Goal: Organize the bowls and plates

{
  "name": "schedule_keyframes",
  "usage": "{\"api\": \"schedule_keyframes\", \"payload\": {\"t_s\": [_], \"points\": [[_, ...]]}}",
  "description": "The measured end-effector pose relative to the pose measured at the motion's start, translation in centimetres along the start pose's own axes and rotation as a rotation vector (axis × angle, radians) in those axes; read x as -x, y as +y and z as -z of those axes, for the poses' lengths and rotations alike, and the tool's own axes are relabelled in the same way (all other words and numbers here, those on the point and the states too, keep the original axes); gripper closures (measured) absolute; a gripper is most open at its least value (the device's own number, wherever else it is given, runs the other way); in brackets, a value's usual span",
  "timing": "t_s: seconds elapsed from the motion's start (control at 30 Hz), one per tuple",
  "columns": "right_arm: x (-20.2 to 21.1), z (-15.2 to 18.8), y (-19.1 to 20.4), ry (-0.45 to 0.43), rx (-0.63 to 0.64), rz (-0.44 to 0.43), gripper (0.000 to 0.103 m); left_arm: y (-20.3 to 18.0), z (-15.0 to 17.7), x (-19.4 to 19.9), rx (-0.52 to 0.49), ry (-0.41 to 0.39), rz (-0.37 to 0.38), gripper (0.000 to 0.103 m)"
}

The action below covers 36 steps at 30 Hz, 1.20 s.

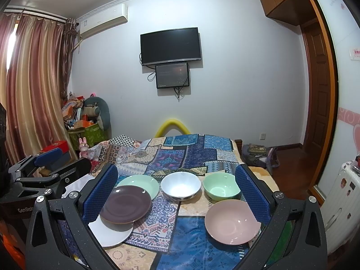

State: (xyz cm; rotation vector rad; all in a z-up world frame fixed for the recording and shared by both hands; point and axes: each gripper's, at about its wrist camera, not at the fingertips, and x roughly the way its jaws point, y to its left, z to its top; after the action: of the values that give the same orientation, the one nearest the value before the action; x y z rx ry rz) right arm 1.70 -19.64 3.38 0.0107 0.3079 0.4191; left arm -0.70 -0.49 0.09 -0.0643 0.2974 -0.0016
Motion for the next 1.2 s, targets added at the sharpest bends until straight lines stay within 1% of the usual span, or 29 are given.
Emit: {"api": "schedule_keyframes", "payload": {"t_s": [0.57, 0.8, 1.0, 1.2], "points": [[0.0, 0.0, 0.1, 0.001, -0.001, 0.000, 0.000, 0.0, 0.2, 0.0, 0.002, -0.001, 0.003, 0.000], [-1.2, 0.3, 0.4, 0.026, -0.005, 0.002, 0.000, 0.3, 0.3, -0.7, 0.005, 0.007, 0.007, 0.000], [-3.1, 1.1, 0.7, 0.063, -0.015, -0.006, 0.000, 2.4, 0.6, -2.6, 0.035, 0.048, 0.018, 0.000], [-5.6, 1.9, 1.4, 0.109, -0.018, -0.022, 0.000, 5.3, 1.0, -4.9, 0.059, 0.082, -0.019, 0.000]]}}
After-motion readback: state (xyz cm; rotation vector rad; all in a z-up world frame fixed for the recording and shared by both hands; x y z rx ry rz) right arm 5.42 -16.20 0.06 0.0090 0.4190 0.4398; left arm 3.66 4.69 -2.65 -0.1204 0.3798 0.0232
